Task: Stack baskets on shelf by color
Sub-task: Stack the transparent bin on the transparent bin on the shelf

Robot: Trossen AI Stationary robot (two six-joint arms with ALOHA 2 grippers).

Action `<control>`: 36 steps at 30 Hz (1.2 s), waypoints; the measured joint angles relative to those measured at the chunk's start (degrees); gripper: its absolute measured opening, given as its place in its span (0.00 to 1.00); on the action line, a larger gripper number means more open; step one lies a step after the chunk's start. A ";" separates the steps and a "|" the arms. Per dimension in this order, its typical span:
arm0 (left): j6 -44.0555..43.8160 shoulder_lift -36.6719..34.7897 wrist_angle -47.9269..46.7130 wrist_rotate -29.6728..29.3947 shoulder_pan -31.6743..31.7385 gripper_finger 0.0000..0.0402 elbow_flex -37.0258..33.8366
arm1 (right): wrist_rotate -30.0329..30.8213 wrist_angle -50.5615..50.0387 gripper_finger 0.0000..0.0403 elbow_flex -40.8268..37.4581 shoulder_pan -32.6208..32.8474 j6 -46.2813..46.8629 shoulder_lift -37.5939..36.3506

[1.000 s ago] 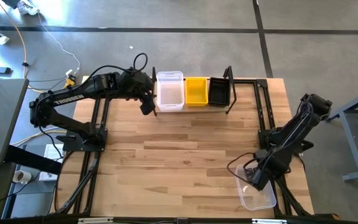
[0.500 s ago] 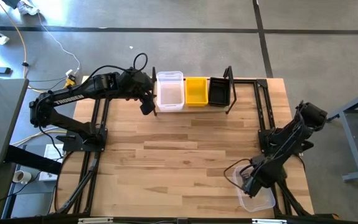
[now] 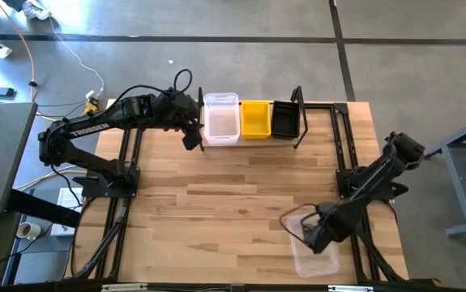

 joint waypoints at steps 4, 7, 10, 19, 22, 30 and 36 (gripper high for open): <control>0.01 0.00 0.00 0.69 -1.58 0.40 0.00 | 7.62 -3.54 0.00 4.76 -4.24 -1.74 0.01; 0.71 0.00 0.00 0.72 -3.76 0.40 0.00 | 15.32 -4.12 0.00 7.25 -6.91 -2.80 0.01; 1.94 0.00 0.00 0.68 -6.60 0.40 0.00 | 22.65 -4.24 0.00 8.71 -9.46 -3.62 0.01; 1.96 0.00 0.19 0.64 -17.72 0.40 0.00 | 35.14 -2.67 0.00 9.44 -17.85 -8.57 0.01; 1.68 0.00 0.28 -0.04 -21.82 0.40 0.00 | 39.17 -0.53 0.00 9.46 -21.10 -12.58 0.36; -2.33 0.28 0.41 -3.41 -31.06 0.40 0.00 | 40.87 14.49 0.00 9.46 -28.32 -28.26 3.82; -4.50 2.95 0.47 -3.66 -36.18 0.40 0.00 | 41.10 22.31 0.00 9.46 -31.38 -35.59 6.59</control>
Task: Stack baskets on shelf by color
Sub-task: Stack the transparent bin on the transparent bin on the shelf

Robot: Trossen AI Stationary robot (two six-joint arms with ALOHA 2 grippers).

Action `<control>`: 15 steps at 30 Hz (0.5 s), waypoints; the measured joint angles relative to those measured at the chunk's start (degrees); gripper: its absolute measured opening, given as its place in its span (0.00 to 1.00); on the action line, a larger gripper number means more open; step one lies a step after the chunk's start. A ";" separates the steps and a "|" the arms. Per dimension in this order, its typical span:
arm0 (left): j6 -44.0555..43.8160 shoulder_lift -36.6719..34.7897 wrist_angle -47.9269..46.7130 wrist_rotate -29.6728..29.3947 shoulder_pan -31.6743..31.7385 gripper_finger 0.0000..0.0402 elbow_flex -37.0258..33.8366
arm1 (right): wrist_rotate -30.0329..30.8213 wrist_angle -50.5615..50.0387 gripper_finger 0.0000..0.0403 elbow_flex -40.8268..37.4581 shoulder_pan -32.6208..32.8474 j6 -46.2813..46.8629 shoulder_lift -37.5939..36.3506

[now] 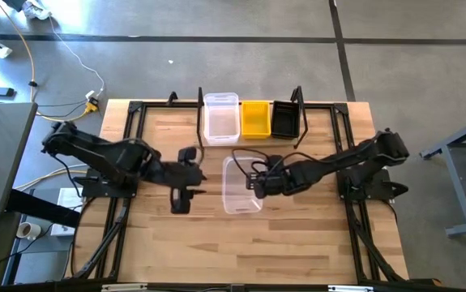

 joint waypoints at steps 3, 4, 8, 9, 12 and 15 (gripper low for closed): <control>-1.01 2.04 -0.04 -2.63 -2.53 0.40 0.00 | -0.04 1.81 0.00 0.00 -0.93 -1.77 0.87; -1.03 2.69 -0.04 -3.97 -3.34 0.40 0.00 | -0.23 1.98 0.00 0.00 -1.21 -2.18 1.11; -1.05 5.26 0.27 -8.09 -5.70 0.40 0.00 | -1.38 4.10 0.00 0.00 -2.05 -2.62 1.72; -1.06 5.82 0.41 -8.36 -6.11 0.40 0.00 | -1.43 4.83 0.00 0.00 -2.20 -2.70 1.73; -1.05 7.78 2.02 -8.57 -6.91 0.40 0.00 | -1.40 7.79 0.00 0.00 -2.28 -3.59 1.73; -1.03 9.67 4.12 -8.57 -7.60 0.40 0.00 | -1.53 10.19 0.00 0.00 -2.34 -4.25 1.73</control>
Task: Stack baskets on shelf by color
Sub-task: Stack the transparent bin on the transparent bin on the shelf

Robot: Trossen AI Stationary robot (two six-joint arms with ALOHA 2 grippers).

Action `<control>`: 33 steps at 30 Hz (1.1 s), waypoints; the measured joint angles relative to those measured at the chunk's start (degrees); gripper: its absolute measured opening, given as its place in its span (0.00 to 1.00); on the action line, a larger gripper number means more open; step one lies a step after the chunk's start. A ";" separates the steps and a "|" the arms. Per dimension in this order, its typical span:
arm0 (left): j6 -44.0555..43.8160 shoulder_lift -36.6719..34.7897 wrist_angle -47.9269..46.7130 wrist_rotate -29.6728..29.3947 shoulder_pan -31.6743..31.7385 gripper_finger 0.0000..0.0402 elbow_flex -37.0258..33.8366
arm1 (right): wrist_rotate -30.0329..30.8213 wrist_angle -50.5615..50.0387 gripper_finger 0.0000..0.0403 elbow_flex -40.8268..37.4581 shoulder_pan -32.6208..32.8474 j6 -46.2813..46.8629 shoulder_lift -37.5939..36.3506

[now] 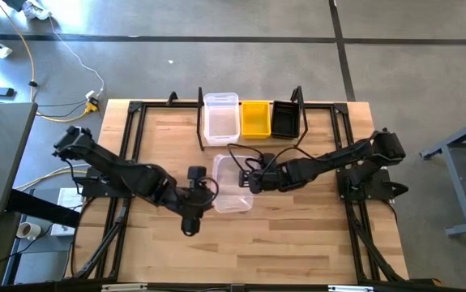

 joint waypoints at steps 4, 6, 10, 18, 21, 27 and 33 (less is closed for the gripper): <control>2.42 2.64 2.30 0.10 -0.96 0.40 0.00 | 0.31 0.34 0.00 0.00 -0.18 0.01 0.00; 3.17 3.78 2.68 0.22 -1.53 0.40 0.00 | 0.32 0.80 0.00 0.00 -0.26 0.01 0.00; 3.49 6.06 3.25 0.24 -2.39 0.40 0.00 | 0.74 1.33 0.00 0.65 -0.26 -0.11 0.00; 5.10 10.92 2.82 -1.05 -2.62 0.40 0.00 | 2.64 -4.33 0.00 8.37 -0.66 -5.79 0.57; 4.43 12.00 1.84 -5.48 -2.62 0.40 0.00 | 3.35 -7.15 0.00 11.93 -0.64 -7.21 1.84; 2.34 12.34 -2.49 -9.69 -2.13 0.40 0.00 | 3.64 -11.31 0.00 17.62 0.22 -9.92 3.76; 1.09 12.34 -7.83 -10.18 -1.99 0.40 0.00 | 4.27 -12.03 0.00 21.44 1.05 -12.39 4.17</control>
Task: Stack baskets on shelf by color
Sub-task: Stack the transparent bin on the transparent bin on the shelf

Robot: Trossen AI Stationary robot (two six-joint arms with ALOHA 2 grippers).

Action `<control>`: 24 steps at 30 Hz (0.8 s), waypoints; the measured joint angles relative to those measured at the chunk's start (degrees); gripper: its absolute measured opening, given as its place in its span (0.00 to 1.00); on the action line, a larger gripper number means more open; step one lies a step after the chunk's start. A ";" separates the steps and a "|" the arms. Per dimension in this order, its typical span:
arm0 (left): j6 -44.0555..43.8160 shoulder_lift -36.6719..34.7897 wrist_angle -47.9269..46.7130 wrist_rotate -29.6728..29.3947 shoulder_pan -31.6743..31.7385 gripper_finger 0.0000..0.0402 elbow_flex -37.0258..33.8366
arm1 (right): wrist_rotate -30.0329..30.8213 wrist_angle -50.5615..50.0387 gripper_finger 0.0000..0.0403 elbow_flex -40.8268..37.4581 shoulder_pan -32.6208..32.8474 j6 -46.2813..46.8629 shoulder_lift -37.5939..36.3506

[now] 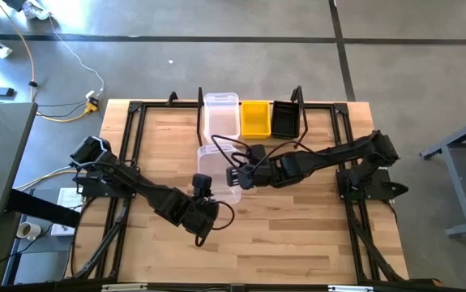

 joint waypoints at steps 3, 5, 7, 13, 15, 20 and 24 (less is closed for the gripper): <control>-0.84 0.00 -0.59 -0.83 -0.02 0.40 0.00 | 0.33 -1.86 0.00 1.69 0.60 -0.22 0.02; -1.75 -0.02 -0.70 -2.34 0.00 0.40 0.04 | 0.27 -2.09 0.00 2.45 0.89 -0.93 0.02; -1.98 -0.02 -0.77 -3.21 -0.01 0.39 0.03 | -0.03 -2.22 0.00 2.91 1.34 -1.32 0.02; -1.54 -0.06 -0.96 -3.28 -0.07 0.25 0.04 | 0.28 -2.49 0.00 4.16 2.36 -3.13 0.02; -1.47 -0.06 -0.92 -3.22 -0.32 0.18 0.03 | 0.26 -2.51 0.00 4.16 2.36 -3.51 0.02; 0.64 -0.07 -0.73 -3.67 -0.98 0.02 0.04 | -0.69 -3.43 0.00 4.18 2.44 -4.43 0.02; 0.82 -0.62 -0.76 -2.97 -1.28 0.02 0.02 | -0.67 -3.73 0.01 4.26 2.46 -6.02 0.02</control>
